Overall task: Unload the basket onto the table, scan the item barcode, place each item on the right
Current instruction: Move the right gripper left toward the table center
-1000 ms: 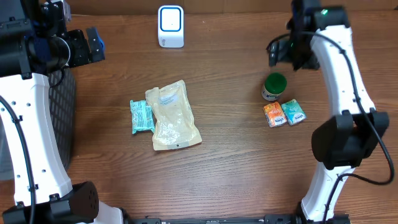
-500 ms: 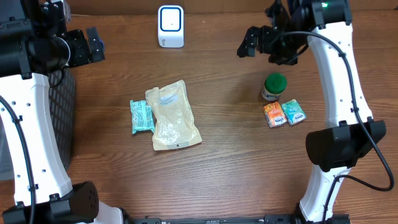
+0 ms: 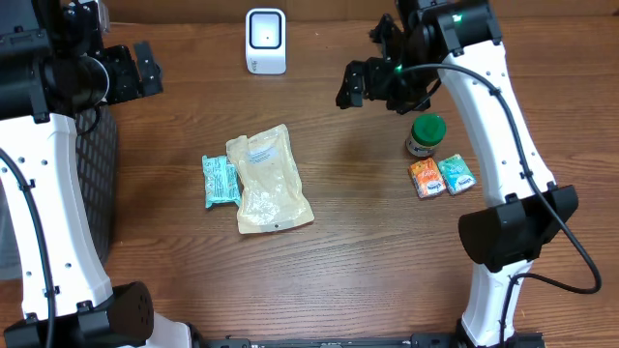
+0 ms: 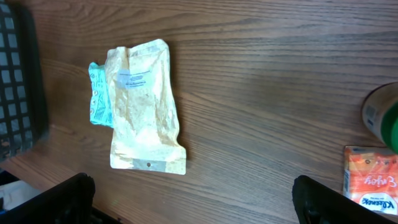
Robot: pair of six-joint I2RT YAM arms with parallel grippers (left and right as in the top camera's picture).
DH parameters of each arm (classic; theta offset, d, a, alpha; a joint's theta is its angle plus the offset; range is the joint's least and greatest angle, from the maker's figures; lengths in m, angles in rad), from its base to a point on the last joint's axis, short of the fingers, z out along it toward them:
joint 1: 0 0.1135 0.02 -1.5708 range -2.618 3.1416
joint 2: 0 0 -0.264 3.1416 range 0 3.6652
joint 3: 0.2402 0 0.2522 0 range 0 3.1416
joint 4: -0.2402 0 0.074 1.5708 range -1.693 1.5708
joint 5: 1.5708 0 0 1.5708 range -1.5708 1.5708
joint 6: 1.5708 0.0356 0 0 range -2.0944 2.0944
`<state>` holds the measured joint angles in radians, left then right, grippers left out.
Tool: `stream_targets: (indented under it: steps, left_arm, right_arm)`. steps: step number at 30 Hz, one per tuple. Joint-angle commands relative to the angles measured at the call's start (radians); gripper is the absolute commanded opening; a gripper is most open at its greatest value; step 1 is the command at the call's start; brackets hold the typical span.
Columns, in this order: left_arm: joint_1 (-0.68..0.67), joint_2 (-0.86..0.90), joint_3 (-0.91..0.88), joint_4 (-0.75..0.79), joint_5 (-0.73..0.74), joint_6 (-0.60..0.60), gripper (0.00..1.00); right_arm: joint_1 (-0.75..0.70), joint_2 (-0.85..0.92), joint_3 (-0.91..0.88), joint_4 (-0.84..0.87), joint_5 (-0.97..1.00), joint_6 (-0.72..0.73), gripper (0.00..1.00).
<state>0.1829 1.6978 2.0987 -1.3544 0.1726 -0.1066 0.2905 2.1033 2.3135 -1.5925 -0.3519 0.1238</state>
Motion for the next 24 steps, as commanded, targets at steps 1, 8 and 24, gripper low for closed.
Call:
stream_targets:
  steps: [1, 8, 24]
  left_arm:
    - [-0.007, -0.001, -0.003, -0.003, 0.013, -0.069, 1.0]
    - [-0.007, -0.001, -0.003, -0.022, 0.043, -0.137, 0.96]
    - [-0.093, 0.046, -0.078, -0.09, 0.139, -0.111, 0.04]
  right_arm:
    - [0.013, -0.008, -0.003, 0.002, 0.022, -0.002, 1.0]
    - [0.016, -0.008, -0.003, 0.001, 0.021, -0.001, 1.0]
    - [0.069, 0.017, -0.004, 0.05, 0.021, 0.007, 0.99]
